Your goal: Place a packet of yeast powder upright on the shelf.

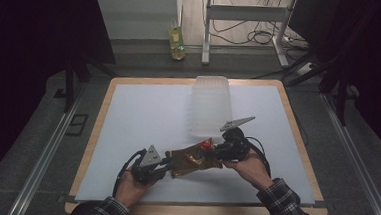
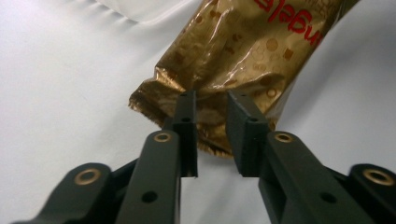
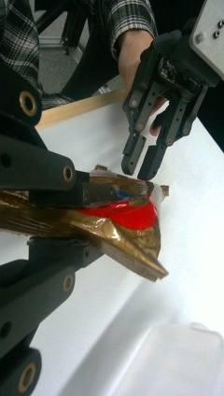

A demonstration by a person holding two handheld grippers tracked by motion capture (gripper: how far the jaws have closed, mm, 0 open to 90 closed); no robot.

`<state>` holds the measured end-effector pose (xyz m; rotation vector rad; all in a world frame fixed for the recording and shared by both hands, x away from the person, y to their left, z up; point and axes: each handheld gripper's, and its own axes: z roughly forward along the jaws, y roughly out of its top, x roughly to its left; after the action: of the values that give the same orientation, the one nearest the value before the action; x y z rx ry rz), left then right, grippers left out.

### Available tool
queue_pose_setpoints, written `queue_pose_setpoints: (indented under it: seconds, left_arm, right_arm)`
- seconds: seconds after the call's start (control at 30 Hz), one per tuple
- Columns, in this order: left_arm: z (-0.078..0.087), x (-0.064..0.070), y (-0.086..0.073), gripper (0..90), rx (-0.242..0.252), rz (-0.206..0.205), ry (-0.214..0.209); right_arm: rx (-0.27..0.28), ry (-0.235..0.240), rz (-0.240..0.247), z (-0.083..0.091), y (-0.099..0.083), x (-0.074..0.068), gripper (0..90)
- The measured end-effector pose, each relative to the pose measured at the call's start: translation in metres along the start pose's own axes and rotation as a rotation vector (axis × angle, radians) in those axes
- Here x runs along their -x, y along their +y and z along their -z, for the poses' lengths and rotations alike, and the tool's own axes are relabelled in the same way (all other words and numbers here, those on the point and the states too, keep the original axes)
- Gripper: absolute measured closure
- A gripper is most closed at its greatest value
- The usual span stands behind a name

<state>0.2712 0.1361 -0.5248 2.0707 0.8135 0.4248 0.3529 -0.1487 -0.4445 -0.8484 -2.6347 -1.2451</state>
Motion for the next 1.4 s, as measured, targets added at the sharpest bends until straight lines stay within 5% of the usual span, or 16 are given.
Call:
queue_pose_setpoints:
  seconds: [0.43,0.8,1.4]
  left_arm:
    - [0.002,-0.002,0.000,38.9,0.036,0.023,0.007]
    - [0.001,-0.003,-0.001,17.5,0.046,0.013,0.006]
    - [-0.003,-0.003,-0.003,3.2,0.019,-0.030,0.002]
  right_arm:
    - [-0.023,-0.050,0.154,0.018,0.022,-0.009,79.4]
    - [-0.035,-0.119,0.205,0.031,0.037,-0.004,79.4]
    - [-0.074,-0.076,0.299,0.048,0.076,0.001,79.5]
